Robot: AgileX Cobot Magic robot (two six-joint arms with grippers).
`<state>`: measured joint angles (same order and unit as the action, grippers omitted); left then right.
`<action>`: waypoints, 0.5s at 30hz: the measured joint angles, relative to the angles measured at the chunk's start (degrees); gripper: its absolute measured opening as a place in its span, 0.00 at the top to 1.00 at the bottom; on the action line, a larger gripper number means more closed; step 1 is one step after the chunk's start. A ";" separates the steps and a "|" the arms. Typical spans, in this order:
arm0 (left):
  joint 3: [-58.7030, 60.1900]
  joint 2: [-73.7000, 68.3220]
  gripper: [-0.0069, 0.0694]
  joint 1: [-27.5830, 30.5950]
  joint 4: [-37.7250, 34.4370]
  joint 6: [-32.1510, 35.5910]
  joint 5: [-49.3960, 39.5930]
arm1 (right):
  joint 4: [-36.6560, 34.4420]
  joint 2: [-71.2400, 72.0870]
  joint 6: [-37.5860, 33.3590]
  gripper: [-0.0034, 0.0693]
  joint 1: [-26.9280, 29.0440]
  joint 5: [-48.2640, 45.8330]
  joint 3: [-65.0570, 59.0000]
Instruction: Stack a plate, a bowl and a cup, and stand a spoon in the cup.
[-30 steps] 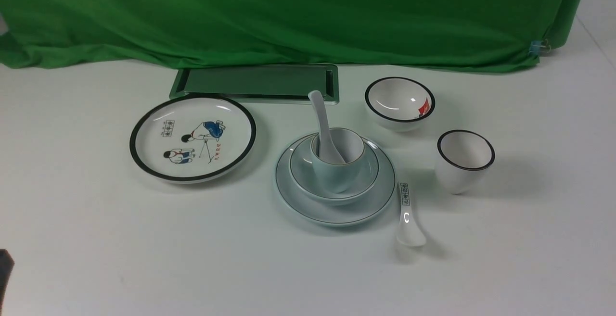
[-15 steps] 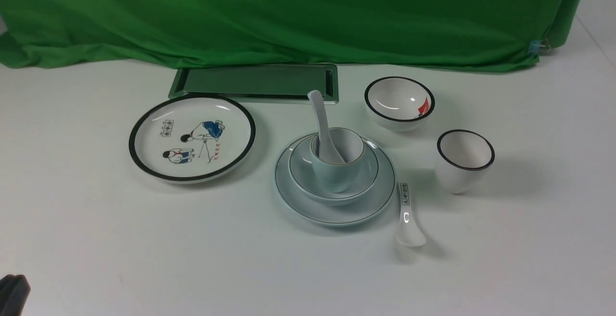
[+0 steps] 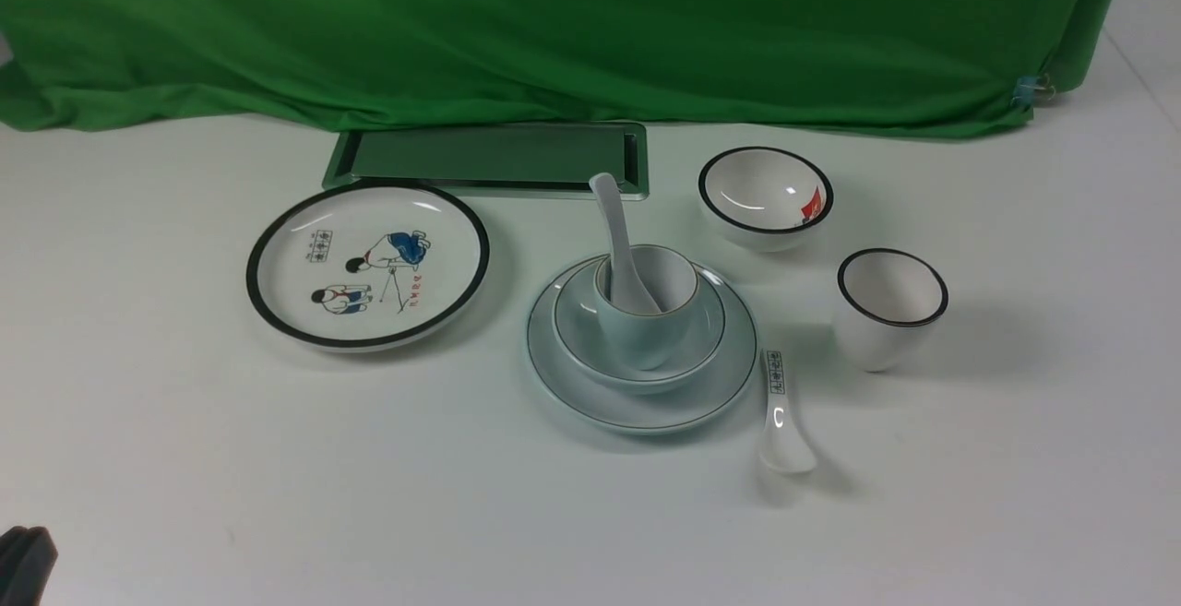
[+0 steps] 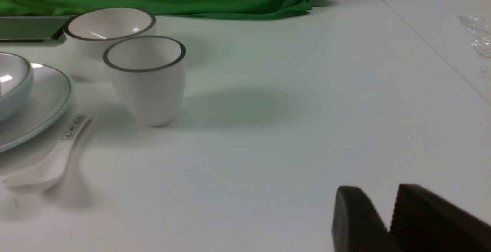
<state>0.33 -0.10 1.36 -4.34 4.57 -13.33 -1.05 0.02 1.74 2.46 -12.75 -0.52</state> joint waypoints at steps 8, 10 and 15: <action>0.00 0.00 0.95 0.00 0.17 0.00 0.00 | 0.00 0.00 0.00 0.66 0.00 0.00 0.00; 0.00 0.00 0.95 0.00 0.17 0.00 0.00 | 0.00 0.00 0.00 0.65 0.00 0.00 0.00; 0.00 0.00 0.95 0.00 0.22 0.00 0.00 | 0.00 0.00 0.00 0.64 0.00 0.00 0.00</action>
<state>0.33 -0.10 1.36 -4.13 4.57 -13.33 -1.05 0.02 1.74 2.46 -12.75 -0.52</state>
